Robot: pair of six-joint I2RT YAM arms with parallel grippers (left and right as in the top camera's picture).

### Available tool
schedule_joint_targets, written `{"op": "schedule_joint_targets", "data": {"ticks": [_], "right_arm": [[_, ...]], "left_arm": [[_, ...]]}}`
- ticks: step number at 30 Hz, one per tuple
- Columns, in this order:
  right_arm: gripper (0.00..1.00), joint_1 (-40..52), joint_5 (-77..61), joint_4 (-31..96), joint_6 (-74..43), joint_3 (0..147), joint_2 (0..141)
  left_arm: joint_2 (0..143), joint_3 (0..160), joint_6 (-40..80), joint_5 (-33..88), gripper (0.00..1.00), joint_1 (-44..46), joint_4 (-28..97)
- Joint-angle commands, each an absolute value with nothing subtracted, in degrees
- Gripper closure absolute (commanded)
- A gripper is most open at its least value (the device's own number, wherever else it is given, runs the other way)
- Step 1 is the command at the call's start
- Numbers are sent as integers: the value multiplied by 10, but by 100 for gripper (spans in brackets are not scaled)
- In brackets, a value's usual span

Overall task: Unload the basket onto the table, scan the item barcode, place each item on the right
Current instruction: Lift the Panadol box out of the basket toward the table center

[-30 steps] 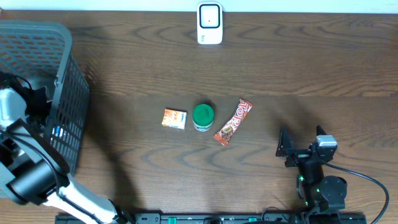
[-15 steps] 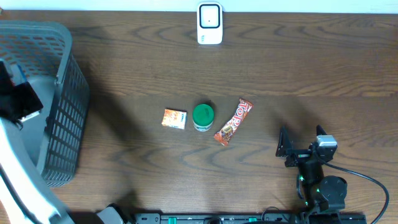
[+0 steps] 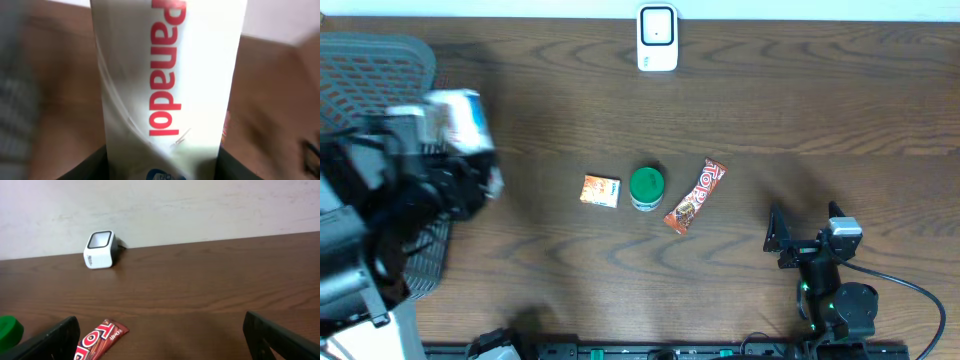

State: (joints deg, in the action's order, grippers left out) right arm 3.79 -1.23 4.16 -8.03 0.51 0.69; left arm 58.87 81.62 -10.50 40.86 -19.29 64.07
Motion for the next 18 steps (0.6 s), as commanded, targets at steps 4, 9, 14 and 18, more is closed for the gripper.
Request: {"op": "schedule_joint_targets", "data": {"ticks": [4,9,14,18], "right_arm": [[1,43,-7,43,-72,3,4],[1,43,-7,43,-72,3,4],[1,43,-7,43,-72,3,4],[1,43,-7,43,-72,3,4]], "left_arm": [[619,759,-128,434,48,-70,640],[672,706,-178,406,48,-10,642],[734,660,-242,402,48,18,642],[780,635,-272,376,48,21,642]]}}
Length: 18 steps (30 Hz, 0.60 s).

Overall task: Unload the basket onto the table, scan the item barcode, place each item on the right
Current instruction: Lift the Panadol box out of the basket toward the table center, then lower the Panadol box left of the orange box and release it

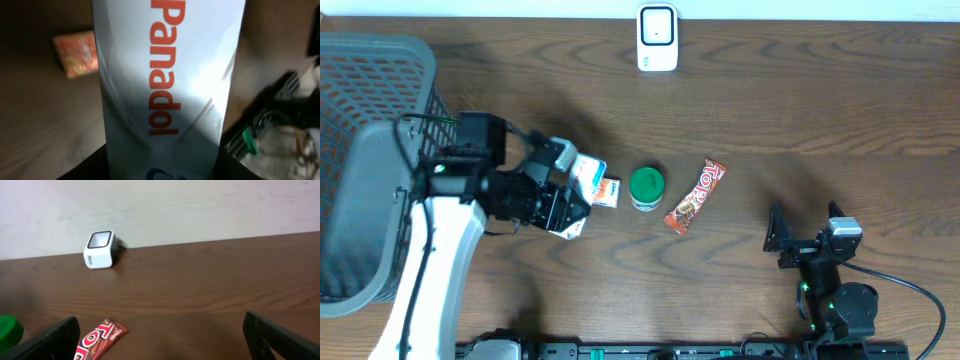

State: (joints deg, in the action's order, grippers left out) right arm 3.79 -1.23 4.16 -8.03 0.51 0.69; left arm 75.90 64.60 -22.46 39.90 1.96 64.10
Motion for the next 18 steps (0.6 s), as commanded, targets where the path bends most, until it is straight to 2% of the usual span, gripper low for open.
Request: {"op": "schedule_joint_targets", "data": {"ticks": [1,11,18], "right_arm": [[1,43,-7,43,-72,3,4],[1,43,-7,43,-72,3,4],[1,43,-7,43,-72,3,4]], "left_arm": [[790,631,-272,361,48,21,642],[896,628,-257,336,48,21,637],[933,628,-102,253,48,21,590]]}}
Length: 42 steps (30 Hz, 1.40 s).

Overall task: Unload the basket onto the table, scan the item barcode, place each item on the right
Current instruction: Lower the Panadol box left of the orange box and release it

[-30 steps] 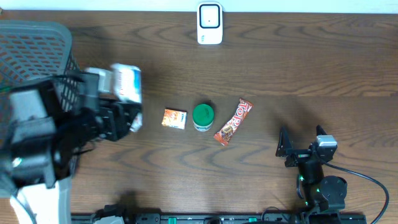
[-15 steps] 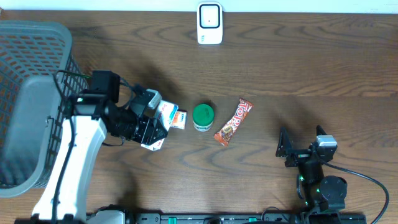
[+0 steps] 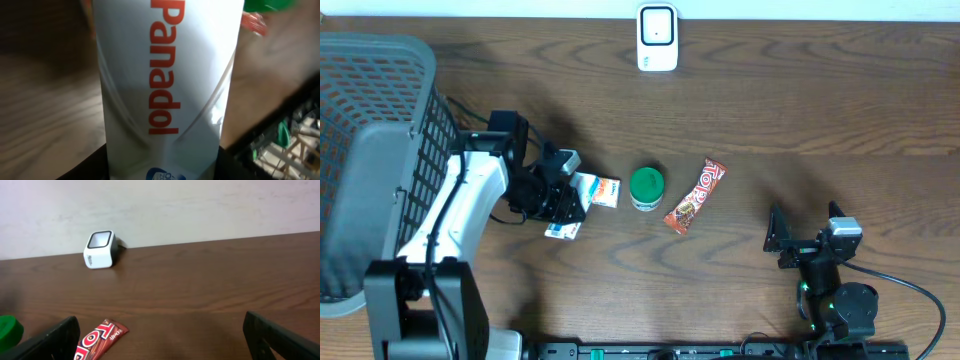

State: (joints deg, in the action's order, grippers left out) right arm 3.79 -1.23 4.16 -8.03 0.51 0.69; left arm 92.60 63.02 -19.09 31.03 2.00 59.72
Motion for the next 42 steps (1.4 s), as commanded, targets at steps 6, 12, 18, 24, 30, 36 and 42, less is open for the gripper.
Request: {"op": "schedule_joint_targets", "data": {"ticks": [6,12,18,24,30,36,42], "right_arm": [[1,43,-7,43,-72,3,4],[1,43,-7,43,-72,3,4],[1,43,-7,43,-72,3,4],[1,43,-7,43,-72,3,4],[1,43,-7,43,-72,3,4],[1,43,-7,43,-72,3,4],[1,43,-7,43,-72,3,4]], "left_arm": [[932,628,127,144,47,21,554],[932,617,404,123,39,27,491],[932,568,602,110,39,63,396],[928,558,620,29,25,112,387],[903,558,571,6,24,134,385],[879,558,540,-62,59,134,441],[875,557,540,-124,76,134,482]]}}
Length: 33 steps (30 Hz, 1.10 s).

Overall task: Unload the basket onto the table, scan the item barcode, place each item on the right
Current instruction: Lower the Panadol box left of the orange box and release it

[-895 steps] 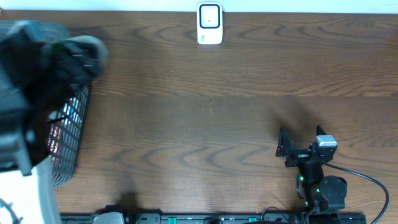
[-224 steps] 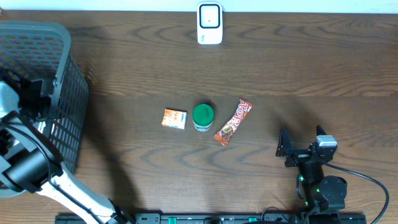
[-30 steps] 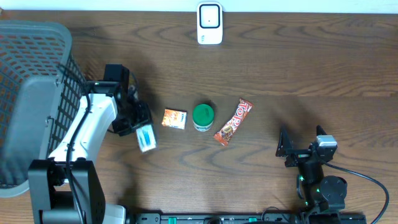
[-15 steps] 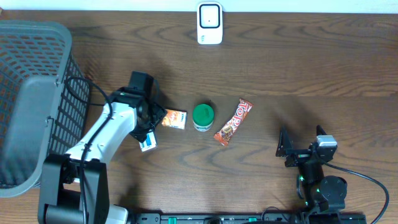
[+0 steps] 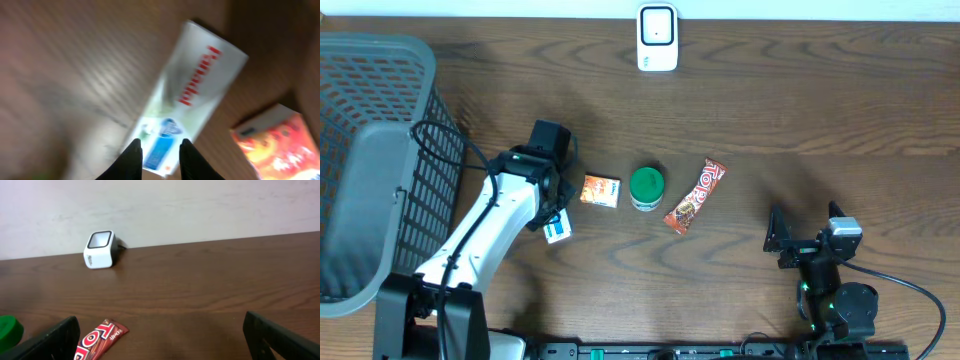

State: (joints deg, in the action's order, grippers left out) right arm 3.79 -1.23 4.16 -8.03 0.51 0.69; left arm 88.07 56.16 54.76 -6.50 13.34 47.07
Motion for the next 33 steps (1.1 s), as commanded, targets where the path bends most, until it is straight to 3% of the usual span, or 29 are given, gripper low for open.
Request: {"op": "schedule_joint_targets", "data": {"ticks": [1,10,17,28,33], "right_arm": [[1,43,-7,43,-72,3,4],[1,43,-7,43,-72,3,4],[1,43,-7,43,-72,3,4],[1,43,-7,43,-72,3,4],[1,43,-7,43,-72,3,4]], "left_arm": [[875,557,541,-128,76,134,489],[876,505,582,-191,76,134,493],[876,436,582,-182,76,130,419],[876,408,490,77,76,131,282],[876,408,485,125,76,130,260]]}}
